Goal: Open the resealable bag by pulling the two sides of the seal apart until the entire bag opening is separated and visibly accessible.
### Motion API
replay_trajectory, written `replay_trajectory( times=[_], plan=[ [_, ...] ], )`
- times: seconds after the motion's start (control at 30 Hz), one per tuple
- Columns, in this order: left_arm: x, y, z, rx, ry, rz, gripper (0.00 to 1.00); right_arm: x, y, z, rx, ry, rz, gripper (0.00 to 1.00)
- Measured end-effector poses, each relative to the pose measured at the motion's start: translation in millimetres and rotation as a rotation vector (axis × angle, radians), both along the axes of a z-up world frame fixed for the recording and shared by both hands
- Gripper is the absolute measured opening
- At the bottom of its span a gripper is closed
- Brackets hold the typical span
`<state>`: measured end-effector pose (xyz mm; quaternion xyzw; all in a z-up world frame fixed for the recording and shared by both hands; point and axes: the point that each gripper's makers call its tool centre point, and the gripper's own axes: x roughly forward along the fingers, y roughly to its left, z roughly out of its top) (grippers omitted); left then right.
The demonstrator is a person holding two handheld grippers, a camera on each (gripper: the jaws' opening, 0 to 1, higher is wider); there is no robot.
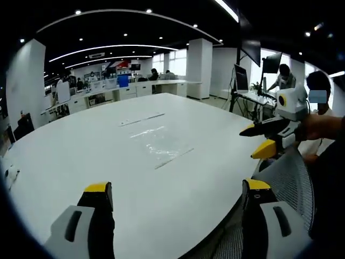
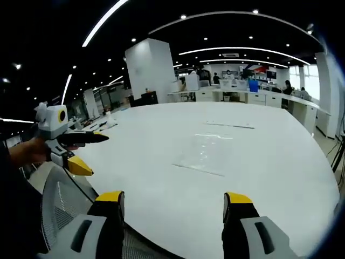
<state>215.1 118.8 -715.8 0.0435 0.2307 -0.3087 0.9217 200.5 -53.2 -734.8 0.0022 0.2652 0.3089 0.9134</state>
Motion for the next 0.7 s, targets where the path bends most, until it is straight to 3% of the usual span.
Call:
replay_trajectory(
  times=[0.7],
  plan=[
    [-1.2, 0.8, -3.4, 0.000, 0.012, -0.003, 0.97, -0.7, 4.4, -2.9, 0.003, 0.011, 0.010, 0.74]
  ],
)
